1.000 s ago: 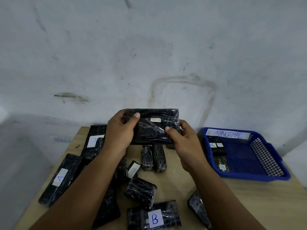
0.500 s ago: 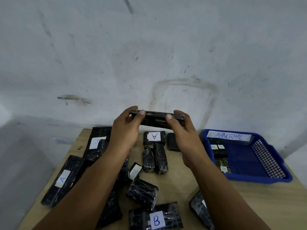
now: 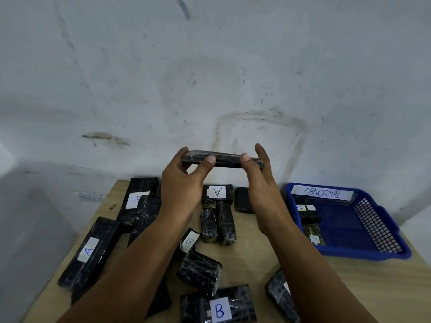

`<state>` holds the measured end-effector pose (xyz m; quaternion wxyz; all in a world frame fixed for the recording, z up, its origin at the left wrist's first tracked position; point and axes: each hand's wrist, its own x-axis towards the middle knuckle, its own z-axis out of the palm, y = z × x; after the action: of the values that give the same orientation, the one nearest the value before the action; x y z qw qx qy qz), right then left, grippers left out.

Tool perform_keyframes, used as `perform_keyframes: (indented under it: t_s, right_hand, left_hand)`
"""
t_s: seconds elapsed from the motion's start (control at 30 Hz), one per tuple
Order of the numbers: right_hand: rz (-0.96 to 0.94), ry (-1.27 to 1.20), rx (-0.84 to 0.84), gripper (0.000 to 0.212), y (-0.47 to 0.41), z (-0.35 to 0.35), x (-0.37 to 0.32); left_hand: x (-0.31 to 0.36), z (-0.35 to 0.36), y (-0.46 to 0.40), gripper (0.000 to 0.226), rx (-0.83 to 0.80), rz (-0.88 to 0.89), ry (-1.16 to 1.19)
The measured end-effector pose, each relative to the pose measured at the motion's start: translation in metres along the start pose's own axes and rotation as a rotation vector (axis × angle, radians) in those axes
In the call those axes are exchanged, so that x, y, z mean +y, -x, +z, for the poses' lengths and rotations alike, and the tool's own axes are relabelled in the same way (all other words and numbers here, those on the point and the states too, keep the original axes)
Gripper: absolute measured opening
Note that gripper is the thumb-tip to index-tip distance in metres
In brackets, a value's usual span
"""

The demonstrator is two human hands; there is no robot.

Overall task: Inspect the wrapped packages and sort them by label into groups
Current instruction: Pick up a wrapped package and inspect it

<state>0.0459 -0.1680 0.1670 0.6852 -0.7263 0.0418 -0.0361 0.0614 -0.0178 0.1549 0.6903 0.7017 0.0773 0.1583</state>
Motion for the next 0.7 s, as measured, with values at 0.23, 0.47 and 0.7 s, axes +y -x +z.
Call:
perform_keyframes:
  t_s: [0.23, 0.47, 0.7]
  right_hand:
    - [0.034, -0.036, 0.048, 0.060, 0.004, -0.011, -0.007]
    - [-0.033, -0.060, 0.135, 0.043, 0.001, -0.014, -0.002]
    - [-0.033, -0.123, 0.078, 0.060, 0.001, -0.015, -0.004]
  left_hand:
    - [0.005, -0.005, -0.006, 0.048, -0.012, 0.061, 0.102]
    - [-0.001, -0.005, -0.006, 0.057, -0.060, 0.127, -0.025]
    - [-0.002, -0.010, -0.012, 0.071, -0.024, 0.097, -0.063]
